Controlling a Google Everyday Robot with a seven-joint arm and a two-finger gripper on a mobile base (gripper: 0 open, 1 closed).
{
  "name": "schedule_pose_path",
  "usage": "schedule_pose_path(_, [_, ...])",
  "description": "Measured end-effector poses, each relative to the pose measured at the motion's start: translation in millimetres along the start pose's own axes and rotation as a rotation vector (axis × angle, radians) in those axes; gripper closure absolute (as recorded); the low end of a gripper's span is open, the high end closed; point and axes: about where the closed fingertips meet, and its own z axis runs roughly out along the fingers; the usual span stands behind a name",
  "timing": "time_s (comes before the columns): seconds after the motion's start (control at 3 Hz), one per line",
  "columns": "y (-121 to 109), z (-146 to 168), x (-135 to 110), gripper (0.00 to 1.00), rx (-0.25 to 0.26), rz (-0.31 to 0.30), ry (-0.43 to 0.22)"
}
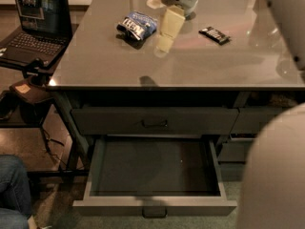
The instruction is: Place blue chip bag into middle drawer
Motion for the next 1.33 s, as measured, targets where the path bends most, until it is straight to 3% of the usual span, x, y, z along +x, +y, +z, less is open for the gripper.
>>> schedule_pose_path(0.33, [-19, -18, -18, 0.00, 0.065, -0.019, -0.044])
schedule_pose_path(0.67, [-26, -9, -6, 0.00, 0.092, 0.034, -0.097])
schedule_pose_path(1.0, [-45, -3, 26, 0.00, 0.184, 0.151, -0.168])
schedule_pose_path(1.33, [-70, -5, 58, 0.00, 0.309, 0.276, -0.249])
